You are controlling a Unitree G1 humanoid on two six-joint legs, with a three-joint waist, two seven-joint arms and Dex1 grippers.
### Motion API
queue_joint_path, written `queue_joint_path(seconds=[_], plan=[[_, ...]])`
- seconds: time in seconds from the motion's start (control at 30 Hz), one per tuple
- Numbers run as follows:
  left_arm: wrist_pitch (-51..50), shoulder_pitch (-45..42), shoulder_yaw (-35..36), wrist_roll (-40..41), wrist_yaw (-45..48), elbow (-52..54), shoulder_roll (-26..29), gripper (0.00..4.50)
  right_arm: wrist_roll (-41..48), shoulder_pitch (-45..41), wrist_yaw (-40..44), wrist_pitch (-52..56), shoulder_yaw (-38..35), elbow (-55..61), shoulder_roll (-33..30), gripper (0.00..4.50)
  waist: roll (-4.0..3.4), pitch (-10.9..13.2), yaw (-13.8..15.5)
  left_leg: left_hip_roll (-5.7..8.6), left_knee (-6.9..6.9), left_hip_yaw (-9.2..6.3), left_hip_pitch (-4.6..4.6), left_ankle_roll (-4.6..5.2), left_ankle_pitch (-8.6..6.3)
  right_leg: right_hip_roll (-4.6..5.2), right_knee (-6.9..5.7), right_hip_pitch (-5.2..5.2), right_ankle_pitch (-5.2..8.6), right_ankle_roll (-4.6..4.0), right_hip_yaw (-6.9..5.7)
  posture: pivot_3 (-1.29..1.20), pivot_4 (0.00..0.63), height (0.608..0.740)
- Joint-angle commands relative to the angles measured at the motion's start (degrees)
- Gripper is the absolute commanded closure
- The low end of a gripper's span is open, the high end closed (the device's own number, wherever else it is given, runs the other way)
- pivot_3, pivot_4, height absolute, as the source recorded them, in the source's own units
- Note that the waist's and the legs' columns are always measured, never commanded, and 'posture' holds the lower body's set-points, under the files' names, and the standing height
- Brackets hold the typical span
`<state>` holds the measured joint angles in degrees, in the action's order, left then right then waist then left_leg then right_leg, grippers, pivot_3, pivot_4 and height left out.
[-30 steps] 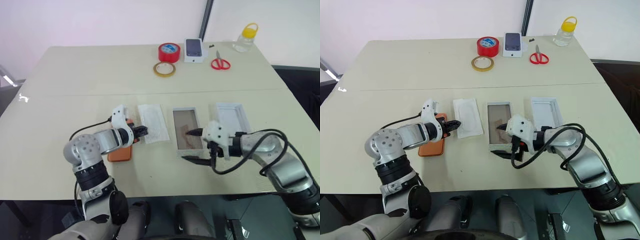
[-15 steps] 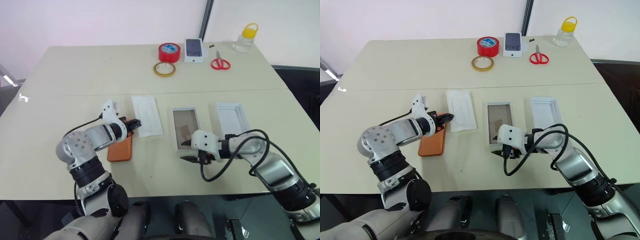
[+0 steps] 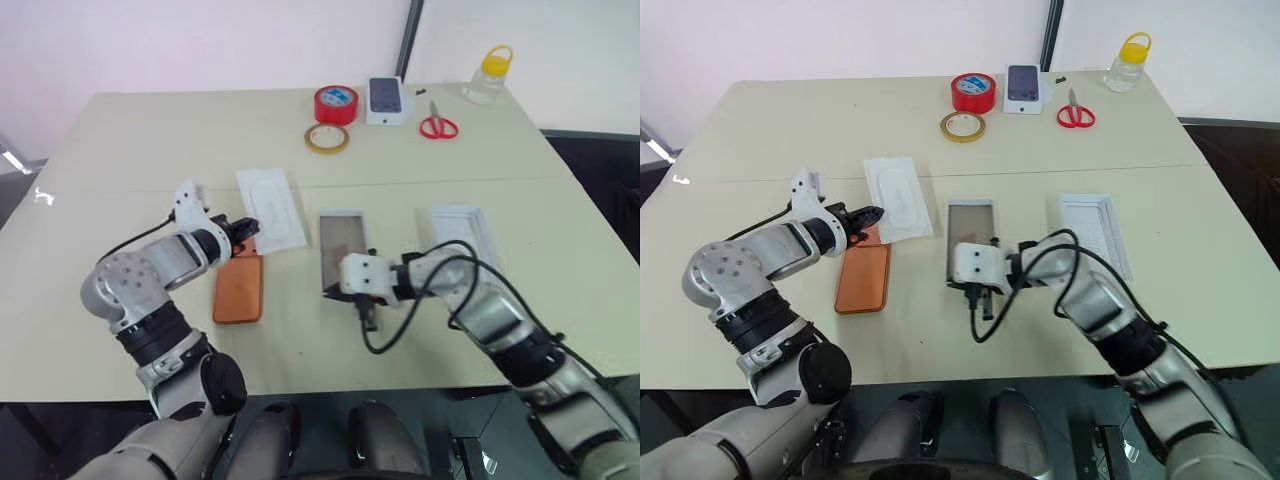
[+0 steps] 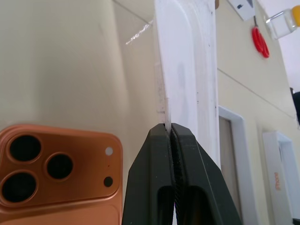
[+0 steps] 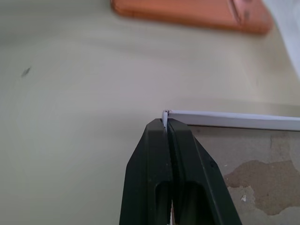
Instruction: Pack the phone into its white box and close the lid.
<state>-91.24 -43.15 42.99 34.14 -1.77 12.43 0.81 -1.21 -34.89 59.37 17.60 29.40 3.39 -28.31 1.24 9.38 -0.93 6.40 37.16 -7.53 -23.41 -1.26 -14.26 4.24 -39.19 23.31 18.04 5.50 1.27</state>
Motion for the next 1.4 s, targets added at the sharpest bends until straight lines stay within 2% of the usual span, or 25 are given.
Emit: queue_joint_path(seconds=[0.03,0.13,0.17,0.23,0.4,0.6,0.7,1.13,1.23,1.37,1.4], plan=[[-1.2,-1.7,-0.1,0.4,0.5,2.2,-0.6,4.50,-2.6,-2.9,-1.4,-3.9,1.7,-4.1,3.6,4.47,0.00,0.0,0.0,0.01,0.00,0.00,0.00,0.00,0.00,0.01,0.00,-0.01,0.00,0.00,0.00,0.00,0.150,0.740],[-1.3,-1.5,-0.2,0.7,0.2,2.9,-1.4,4.50,-4.2,-4.1,-3.8,-4.3,1.2,-7.2,6.1,4.47,0.02,0.0,0.1,0.02,0.01,-0.01,-0.01,0.00,0.00,0.02,0.01,-0.01,0.00,0.00,-0.02,0.00,0.150,0.740],[-1.3,-1.2,-0.4,1.0,0.0,3.3,-1.7,4.50,-3.3,-4.1,-3.5,-3.1,0.4,-6.9,6.5,4.21,0.02,0.0,0.1,0.03,0.02,-0.01,-0.01,0.00,0.00,0.03,0.01,-0.01,0.00,0.00,-0.01,0.00,0.150,0.740],[-1.3,-0.5,-0.9,1.2,-0.3,4.0,-2.4,4.50,-1.7,-3.4,-2.9,-1.9,-1.4,-5.1,6.4,3.60,0.02,0.0,0.1,0.03,0.01,-0.02,-0.01,0.00,0.00,0.03,0.01,-0.01,0.00,0.00,-0.02,0.00,0.150,0.740],[-1.3,0.4,-1.7,1.6,-1.1,5.1,-4.2,4.50,1.1,-0.8,-2.6,0.6,-6.8,1.4,3.1,1.18,0.02,0.0,0.1,0.02,0.01,-0.03,-0.02,0.00,0.00,0.01,0.01,0.01,0.00,0.00,-0.02,0.00,0.150,0.740],[-1.3,3.2,-6.1,3.1,-2.8,5.5,-6.2,4.50,5.7,3.1,0.7,5.5,-13.7,9.0,-5.2,1.18,0.03,0.0,0.2,0.02,-0.02,-0.03,-0.02,-0.01,-0.01,0.01,0.02,0.00,0.00,0.00,-0.01,0.00,0.150,0.740],[-1.3,5.1,-8.5,3.7,-4.5,5.5,-7.1,4.50,5.8,4.2,0.2,5.9,-15.8,8.9,-8.3,1.18,0.04,0.0,0.2,0.05,0.00,-0.03,-0.03,-0.01,-0.02,0.04,0.04,-0.04,0.00,0.01,-0.01,0.00,0.150,0.740],[-1.3,8.1,-12.6,8.2,-8.9,5.8,-8.2,4.50,5.3,3.5,-2.0,5.3,-16.3,7.2,-8.5,1.18,0.04,0.0,0.2,-0.02,0.00,0.00,-0.01,-0.02,-0.02,-0.03,0.02,-0.02,-0.01,0.00,0.02,0.00,0.150,0.740],[-1.3,8.1,-12.5,9.6,-9.4,5.8,-7.7,3.59,5.2,3.3,-2.2,5.1,-16.1,7.0,-8.3,1.13,0.04,0.0,0.2,-0.03,-0.01,0.00,-0.01,-0.02,-0.02,-0.04,0.02,-0.01,-0.01,0.00,0.03,0.00,0.150,0.740],[-1.3,7.5,-11.5,11.9,-9.4,5.6,-6.1,1.69,4.7,2.7,-3.2,5.5,-15.9,5.8,-7.7,1.13,0.04,0.0,0.2,-0.03,0.00,0.00,-0.01,-0.02,-0.02,-0.04,0.01,-0.02,-0.01,0.00,0.03,0.00,0.150,0.740],[-1.3,7.5,-11.3,12.5,-9.2,5.6,-5.5,1.69,4.5,2.5,-3.6,5.6,-15.9,5.3,-7.6,1.13,0.04,0.0,0.1,-0.03,0.00,0.00,-0.01,-0.02,-0.02,-0.04,0.01,-0.02,-0.01,0.00,0.03,0.00,0.150,0.740]])
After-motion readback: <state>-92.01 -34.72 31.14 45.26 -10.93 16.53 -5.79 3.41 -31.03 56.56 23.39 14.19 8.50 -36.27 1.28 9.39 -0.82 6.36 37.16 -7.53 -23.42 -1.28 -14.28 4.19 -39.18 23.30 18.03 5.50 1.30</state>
